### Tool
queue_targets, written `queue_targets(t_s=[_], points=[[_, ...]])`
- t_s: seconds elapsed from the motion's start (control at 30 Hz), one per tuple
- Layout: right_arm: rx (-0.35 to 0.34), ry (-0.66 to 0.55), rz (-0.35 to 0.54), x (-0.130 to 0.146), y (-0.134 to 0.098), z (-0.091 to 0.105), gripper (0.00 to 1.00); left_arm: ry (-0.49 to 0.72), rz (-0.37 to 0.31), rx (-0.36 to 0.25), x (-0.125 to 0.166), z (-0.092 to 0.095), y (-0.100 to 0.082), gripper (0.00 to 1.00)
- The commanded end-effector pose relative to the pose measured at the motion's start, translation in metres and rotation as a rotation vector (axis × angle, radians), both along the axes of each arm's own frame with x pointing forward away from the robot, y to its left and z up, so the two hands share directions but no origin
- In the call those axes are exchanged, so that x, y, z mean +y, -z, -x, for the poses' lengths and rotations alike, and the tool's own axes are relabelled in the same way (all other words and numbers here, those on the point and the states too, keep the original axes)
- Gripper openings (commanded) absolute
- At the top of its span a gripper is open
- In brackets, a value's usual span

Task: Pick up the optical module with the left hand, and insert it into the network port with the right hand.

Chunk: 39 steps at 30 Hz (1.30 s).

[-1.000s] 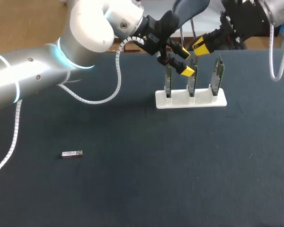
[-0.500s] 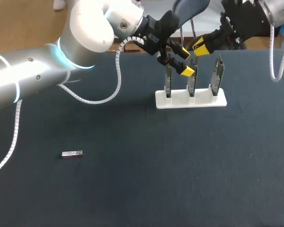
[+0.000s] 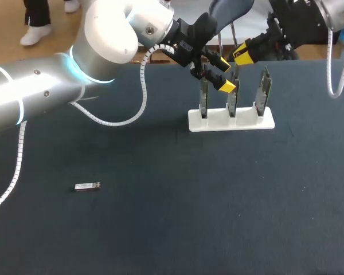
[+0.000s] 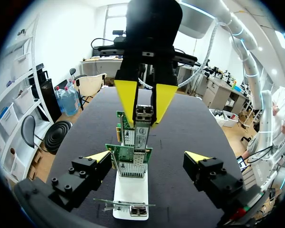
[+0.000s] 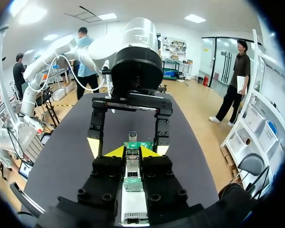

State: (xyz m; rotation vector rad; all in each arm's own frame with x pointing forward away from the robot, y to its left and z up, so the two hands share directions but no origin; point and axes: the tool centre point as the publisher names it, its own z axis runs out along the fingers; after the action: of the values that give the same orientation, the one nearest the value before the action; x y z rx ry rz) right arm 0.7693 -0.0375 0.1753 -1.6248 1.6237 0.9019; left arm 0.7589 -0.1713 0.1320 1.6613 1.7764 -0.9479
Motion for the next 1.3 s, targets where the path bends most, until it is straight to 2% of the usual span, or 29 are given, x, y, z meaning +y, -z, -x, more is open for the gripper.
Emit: queue_targets(t_s=[0.03,1.3], points=[[-0.006,0.008,0.003,0.000,0.000,0.005,0.00,0.002,-0.005,0.003,-0.001,-0.002,0.000,1.00],[0.006,0.032,0.021,-0.001,0.011,0.004,0.00,0.002,-0.005,0.003,-0.001,-0.002,0.000,1.00]])
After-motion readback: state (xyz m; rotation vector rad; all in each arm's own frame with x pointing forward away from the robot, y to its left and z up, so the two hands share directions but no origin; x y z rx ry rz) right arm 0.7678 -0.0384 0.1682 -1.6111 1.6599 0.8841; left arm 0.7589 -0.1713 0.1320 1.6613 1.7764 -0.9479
